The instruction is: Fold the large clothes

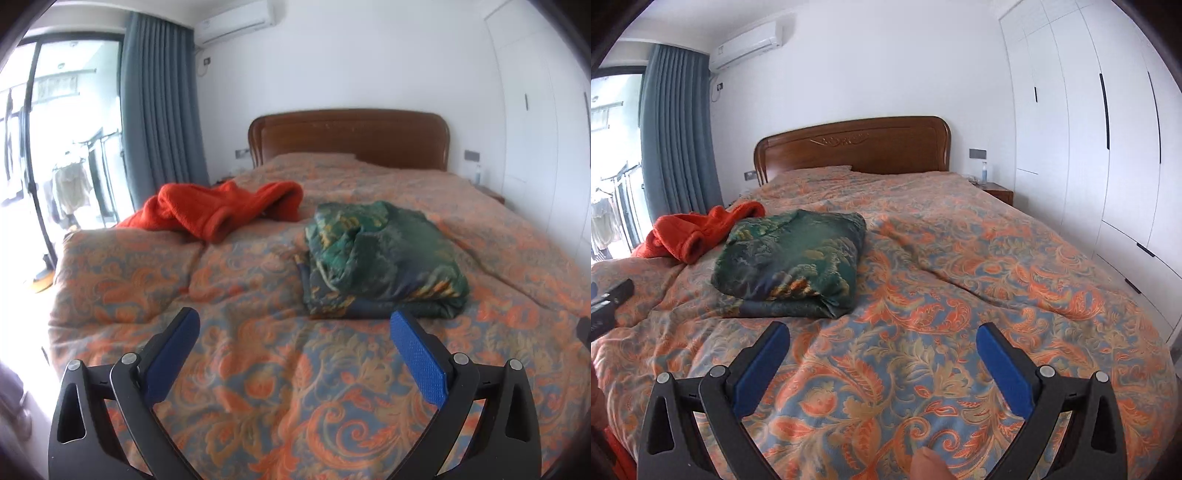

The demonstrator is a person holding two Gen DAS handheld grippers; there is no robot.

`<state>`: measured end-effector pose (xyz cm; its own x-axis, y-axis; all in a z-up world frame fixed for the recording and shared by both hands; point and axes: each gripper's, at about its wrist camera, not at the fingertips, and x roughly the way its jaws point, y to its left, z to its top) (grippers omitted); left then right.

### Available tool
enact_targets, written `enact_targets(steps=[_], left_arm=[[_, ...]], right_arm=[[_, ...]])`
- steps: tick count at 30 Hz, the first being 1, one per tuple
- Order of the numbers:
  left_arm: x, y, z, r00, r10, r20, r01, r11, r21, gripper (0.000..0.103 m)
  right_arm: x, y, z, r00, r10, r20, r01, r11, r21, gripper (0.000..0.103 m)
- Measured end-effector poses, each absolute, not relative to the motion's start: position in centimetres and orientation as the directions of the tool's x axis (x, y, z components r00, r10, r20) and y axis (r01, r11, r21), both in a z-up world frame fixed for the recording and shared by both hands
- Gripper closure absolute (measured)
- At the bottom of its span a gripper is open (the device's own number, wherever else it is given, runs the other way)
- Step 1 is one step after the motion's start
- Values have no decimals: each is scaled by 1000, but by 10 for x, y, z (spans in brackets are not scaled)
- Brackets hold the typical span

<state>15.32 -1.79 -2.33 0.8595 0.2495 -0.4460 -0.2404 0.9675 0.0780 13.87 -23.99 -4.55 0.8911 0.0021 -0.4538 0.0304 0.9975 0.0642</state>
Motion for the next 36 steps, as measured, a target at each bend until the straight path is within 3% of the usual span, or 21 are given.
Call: enact_targets(steps=[12,18,27,36], left_arm=[[141,-14,-39,827,104,-552,-143,989,-29,0],[129,-15,-29,836,36,-547,-89,993,-71,0],[113,-13,-22,834,33,-550,-93,992,-81,0],[108,-18,-14,816,111,-567,-134,991,1,0]], right_arm=[[122,-219,-40,907,14,-421,5,999,45,0],[113,-203,-33,916,37,-400,-36,999,8,0],[100,-191,-32,906,13,-424,-26,999,-26,0],[87,-193,-13,909,6,-416,-7,1000,-2,0]])
